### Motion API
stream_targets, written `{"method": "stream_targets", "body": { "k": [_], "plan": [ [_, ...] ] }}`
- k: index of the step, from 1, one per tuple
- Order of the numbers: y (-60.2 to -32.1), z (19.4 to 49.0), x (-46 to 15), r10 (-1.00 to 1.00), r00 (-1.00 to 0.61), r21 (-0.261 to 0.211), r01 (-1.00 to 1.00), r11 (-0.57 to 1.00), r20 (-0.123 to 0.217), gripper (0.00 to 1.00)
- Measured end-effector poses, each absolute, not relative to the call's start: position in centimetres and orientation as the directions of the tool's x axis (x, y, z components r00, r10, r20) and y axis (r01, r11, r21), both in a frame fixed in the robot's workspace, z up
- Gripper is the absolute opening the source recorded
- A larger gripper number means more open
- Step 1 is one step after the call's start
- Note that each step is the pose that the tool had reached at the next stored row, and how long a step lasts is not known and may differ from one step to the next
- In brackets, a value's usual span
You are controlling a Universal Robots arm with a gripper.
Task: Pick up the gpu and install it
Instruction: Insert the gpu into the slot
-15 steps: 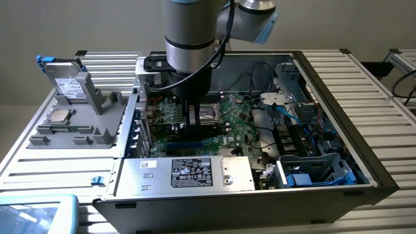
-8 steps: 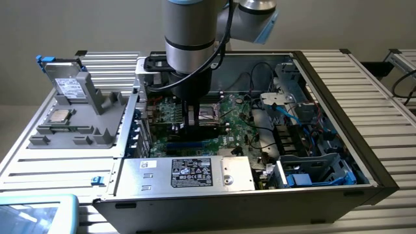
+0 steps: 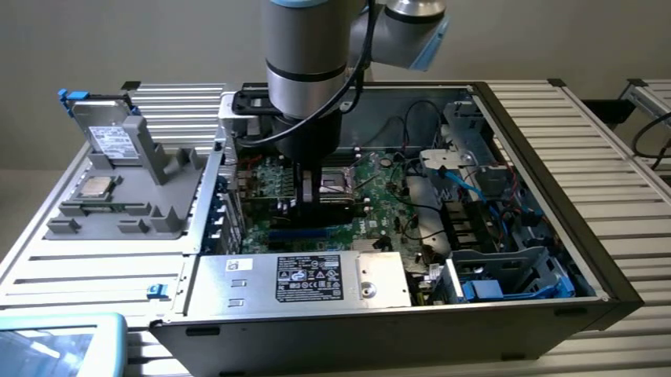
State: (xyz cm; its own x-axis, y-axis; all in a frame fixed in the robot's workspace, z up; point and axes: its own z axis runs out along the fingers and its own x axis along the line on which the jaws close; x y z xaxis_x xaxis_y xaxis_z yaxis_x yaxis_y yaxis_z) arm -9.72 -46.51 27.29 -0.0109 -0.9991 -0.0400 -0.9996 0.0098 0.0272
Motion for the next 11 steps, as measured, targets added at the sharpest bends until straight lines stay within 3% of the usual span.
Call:
{"method": "stream_targets", "body": {
  "k": [11],
  "plan": [
    [-47.01, 26.93, -9.94, -0.999, -0.013, 0.028, -1.000, 0.012, -0.037, 0.27]
  ]
}}
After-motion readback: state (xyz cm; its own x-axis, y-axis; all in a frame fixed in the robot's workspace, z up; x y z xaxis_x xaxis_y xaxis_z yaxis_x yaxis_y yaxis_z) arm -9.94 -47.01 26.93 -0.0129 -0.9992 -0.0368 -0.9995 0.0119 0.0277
